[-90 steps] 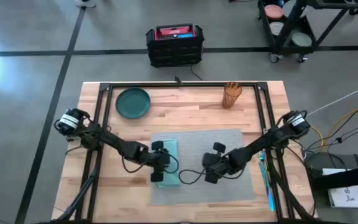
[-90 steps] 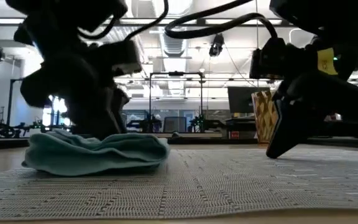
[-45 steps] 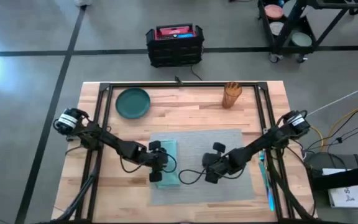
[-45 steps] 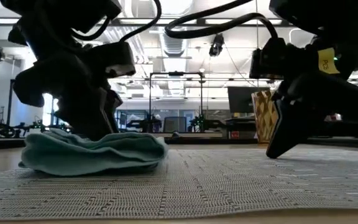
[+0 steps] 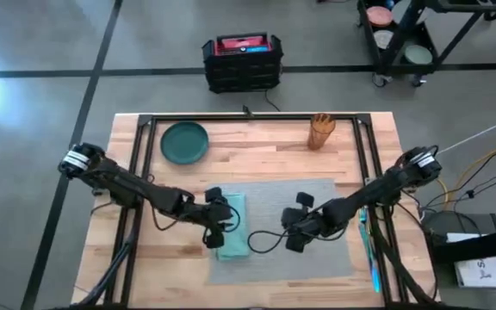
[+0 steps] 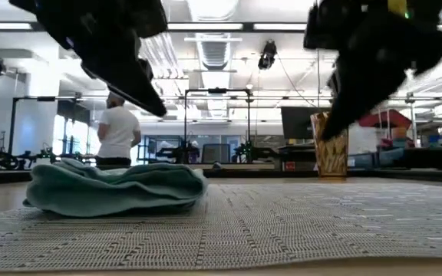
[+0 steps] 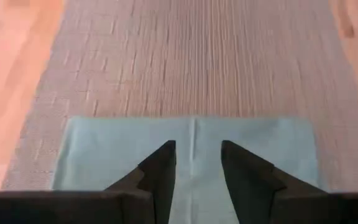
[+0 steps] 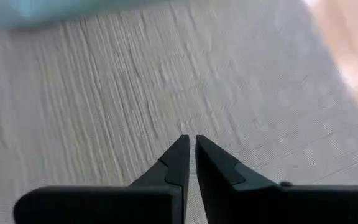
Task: Set table place
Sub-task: Adjust the gray tablemat
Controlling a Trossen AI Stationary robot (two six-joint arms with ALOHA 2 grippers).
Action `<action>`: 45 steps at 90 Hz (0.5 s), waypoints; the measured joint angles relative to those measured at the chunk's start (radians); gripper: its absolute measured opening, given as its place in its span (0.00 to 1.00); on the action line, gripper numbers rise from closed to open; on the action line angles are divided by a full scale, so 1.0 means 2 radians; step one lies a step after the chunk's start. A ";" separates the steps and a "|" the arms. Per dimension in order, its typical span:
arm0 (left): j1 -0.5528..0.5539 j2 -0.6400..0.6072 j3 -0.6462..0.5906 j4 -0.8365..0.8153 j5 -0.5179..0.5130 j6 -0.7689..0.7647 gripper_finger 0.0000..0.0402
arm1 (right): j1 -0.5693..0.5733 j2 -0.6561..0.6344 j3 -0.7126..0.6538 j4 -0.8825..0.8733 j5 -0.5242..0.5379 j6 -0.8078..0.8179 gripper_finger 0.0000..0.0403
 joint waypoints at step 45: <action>-0.053 -0.048 -0.078 -0.056 0.003 -0.089 0.29 | -0.018 0.096 -0.004 0.118 -0.065 -0.073 0.03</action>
